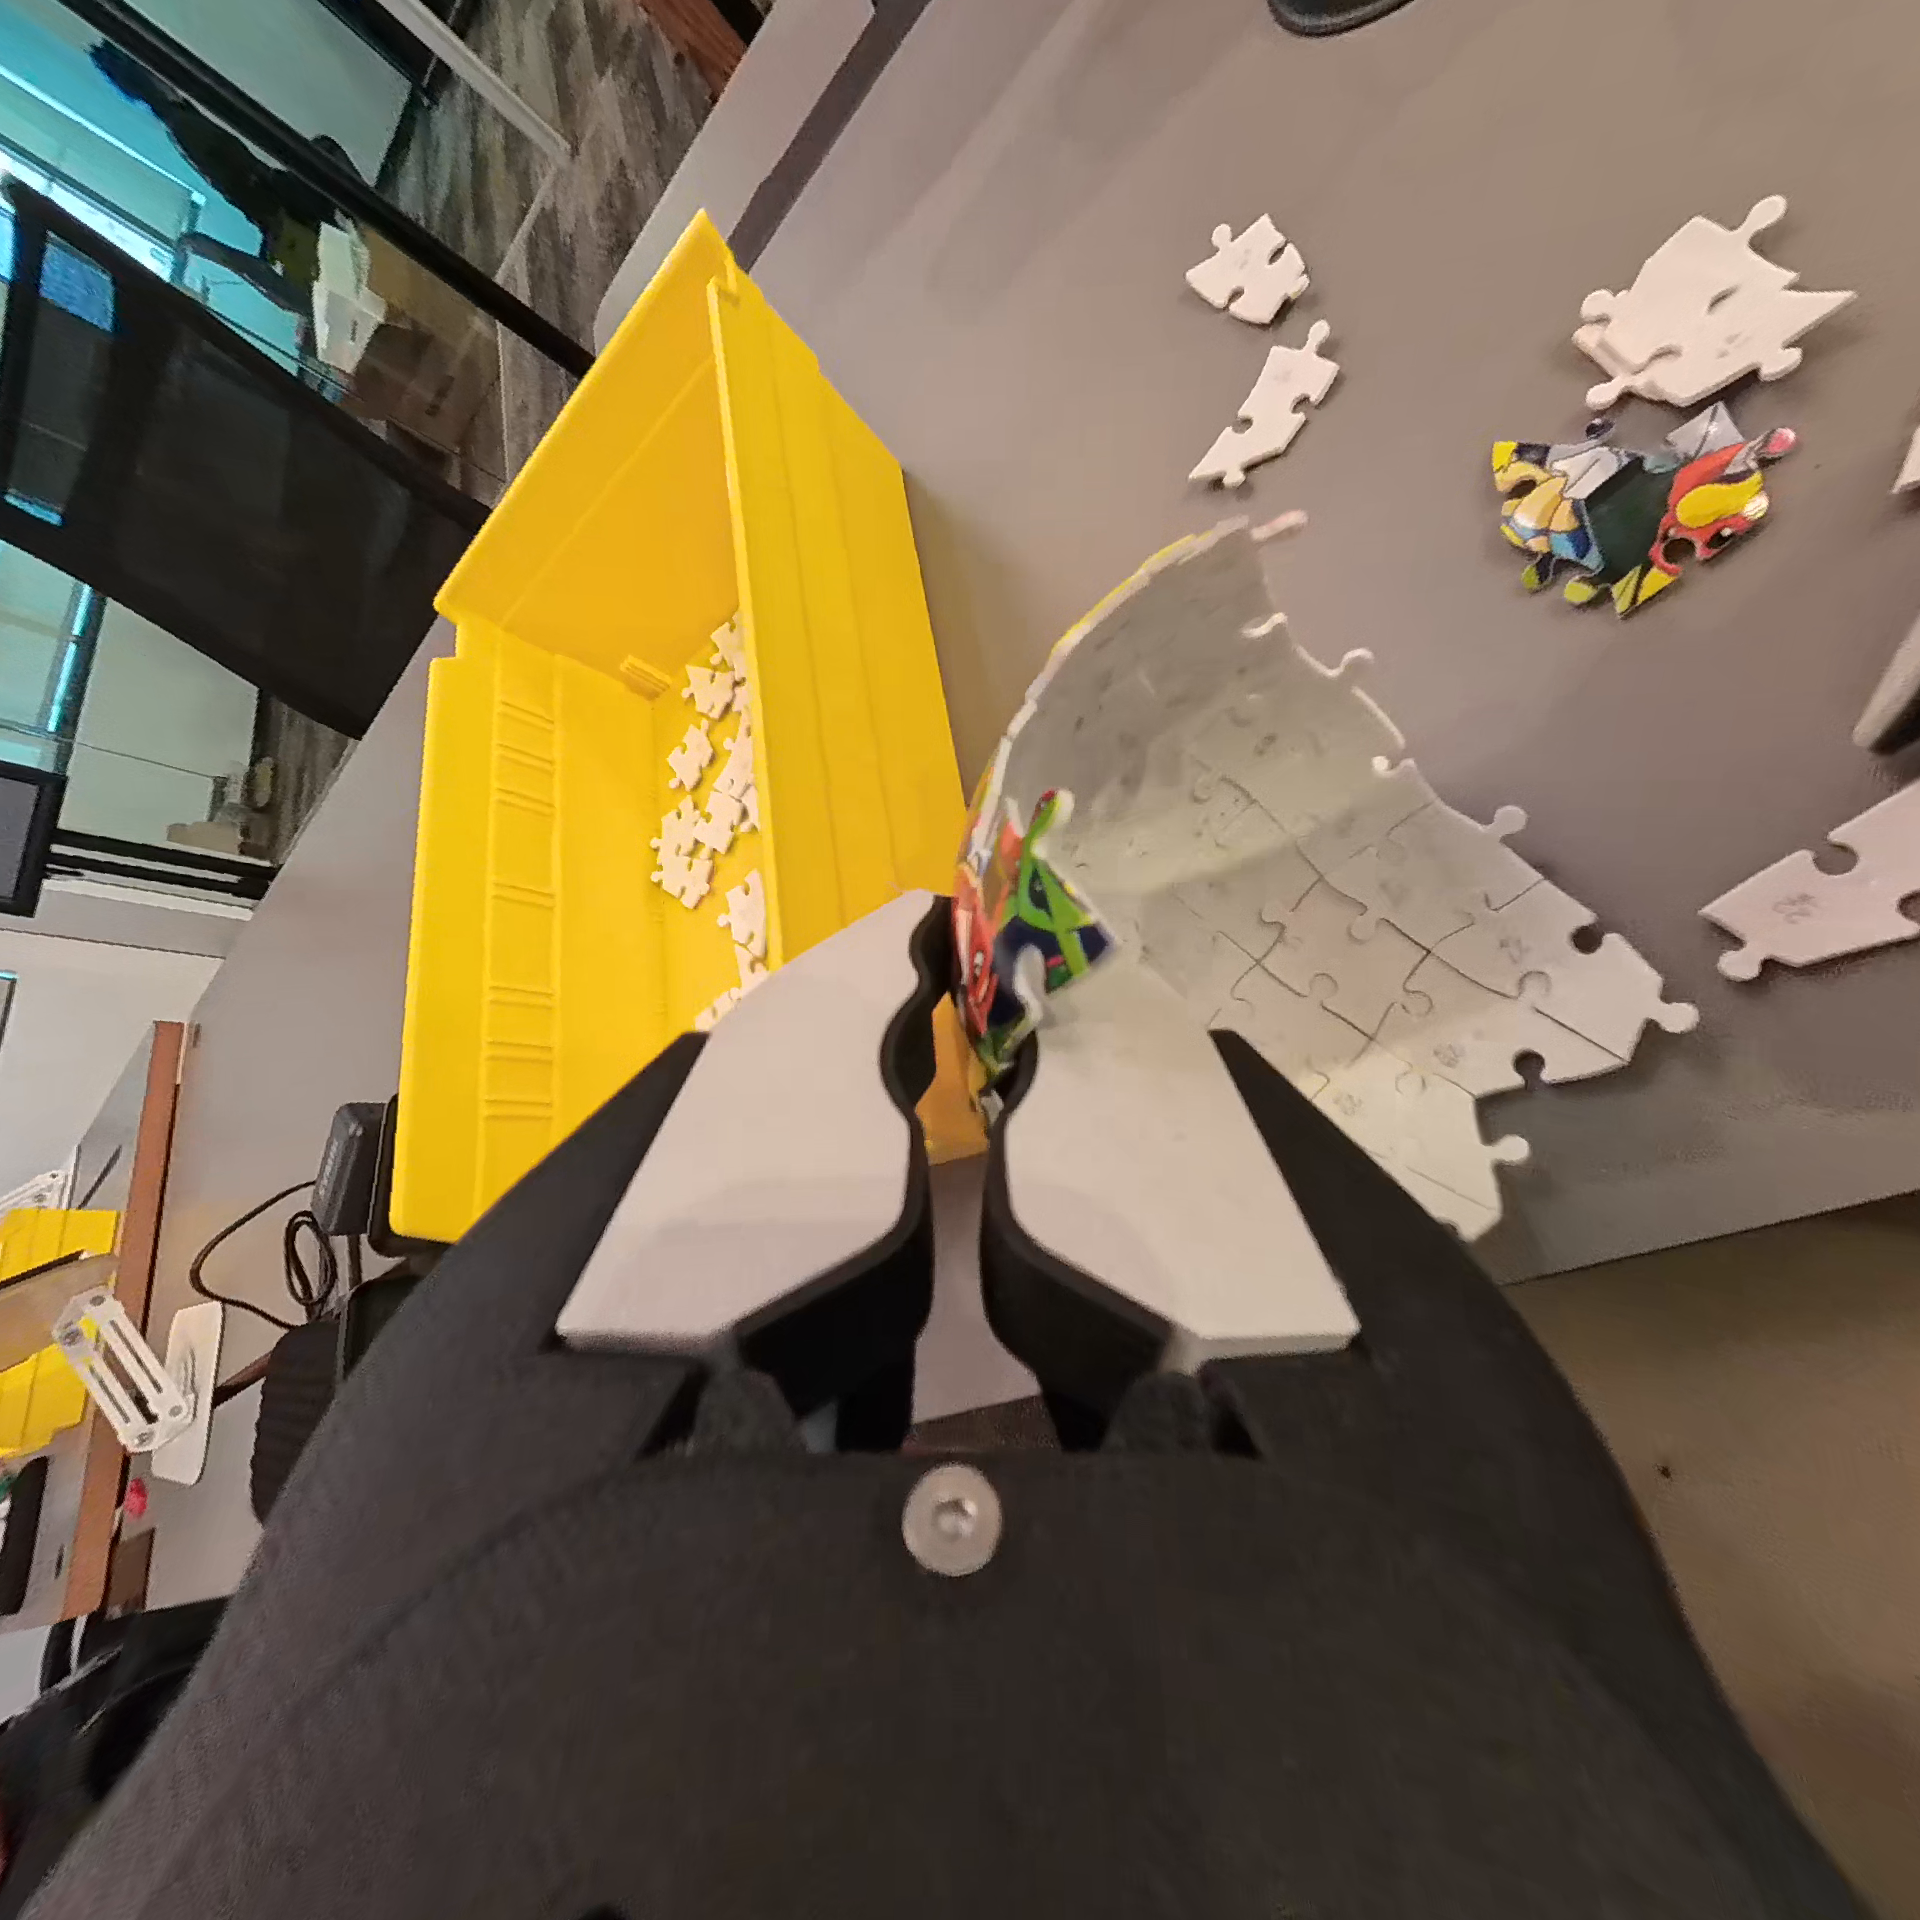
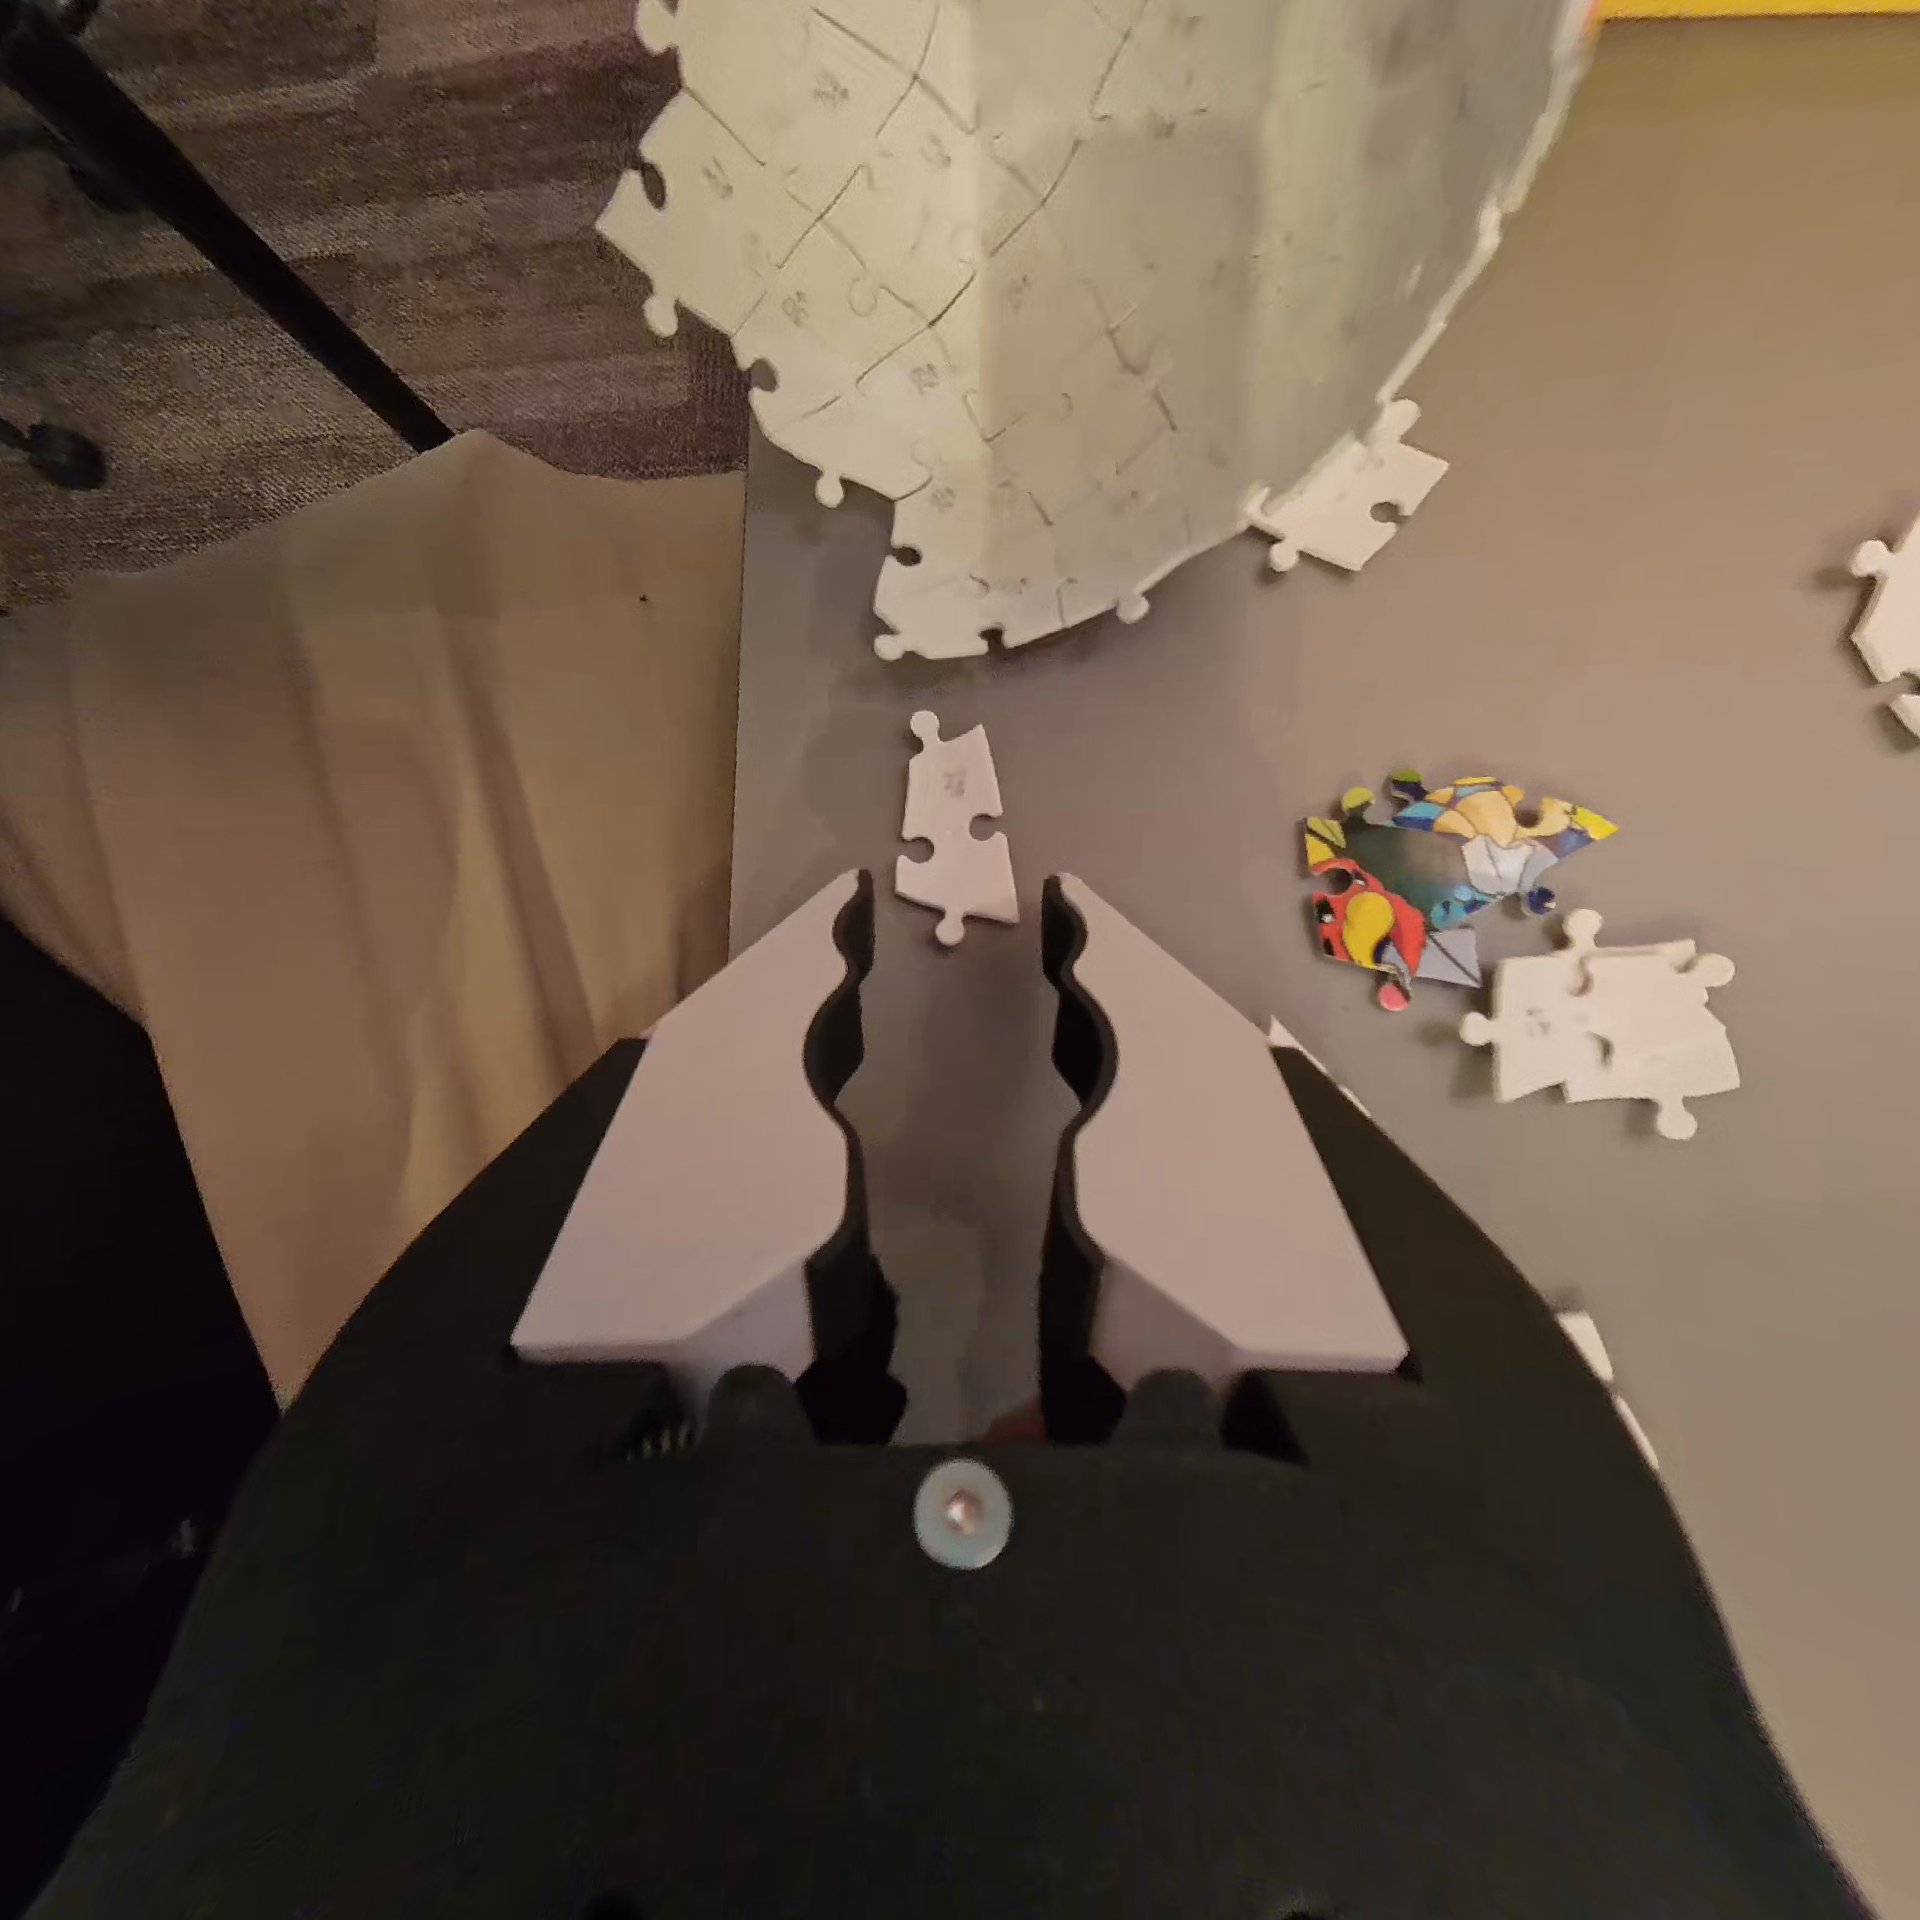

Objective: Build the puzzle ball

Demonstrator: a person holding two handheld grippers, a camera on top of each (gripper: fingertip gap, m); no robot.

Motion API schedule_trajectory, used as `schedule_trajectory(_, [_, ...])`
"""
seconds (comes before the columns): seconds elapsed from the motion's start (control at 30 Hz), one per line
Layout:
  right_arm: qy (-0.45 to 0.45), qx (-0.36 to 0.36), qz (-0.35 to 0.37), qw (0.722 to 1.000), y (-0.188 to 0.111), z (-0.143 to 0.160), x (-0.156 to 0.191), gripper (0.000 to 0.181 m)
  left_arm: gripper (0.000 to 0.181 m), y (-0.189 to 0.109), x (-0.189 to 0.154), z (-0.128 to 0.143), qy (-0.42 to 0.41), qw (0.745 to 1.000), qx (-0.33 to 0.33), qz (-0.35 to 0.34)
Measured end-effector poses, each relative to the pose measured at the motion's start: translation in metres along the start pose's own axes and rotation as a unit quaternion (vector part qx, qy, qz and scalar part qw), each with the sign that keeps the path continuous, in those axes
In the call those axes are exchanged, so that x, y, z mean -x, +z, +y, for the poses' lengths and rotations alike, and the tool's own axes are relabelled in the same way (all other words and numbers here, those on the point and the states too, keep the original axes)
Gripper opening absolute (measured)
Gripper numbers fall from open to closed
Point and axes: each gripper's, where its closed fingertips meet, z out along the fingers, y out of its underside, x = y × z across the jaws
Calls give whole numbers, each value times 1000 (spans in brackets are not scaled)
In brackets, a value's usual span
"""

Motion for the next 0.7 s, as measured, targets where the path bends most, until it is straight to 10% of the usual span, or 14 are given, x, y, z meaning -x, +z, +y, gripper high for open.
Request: schedule_trajectory(0.7, [-1,-27,8,1000,-16,-7,-10,22,3,1,-14,-14,3,999,-28,17])
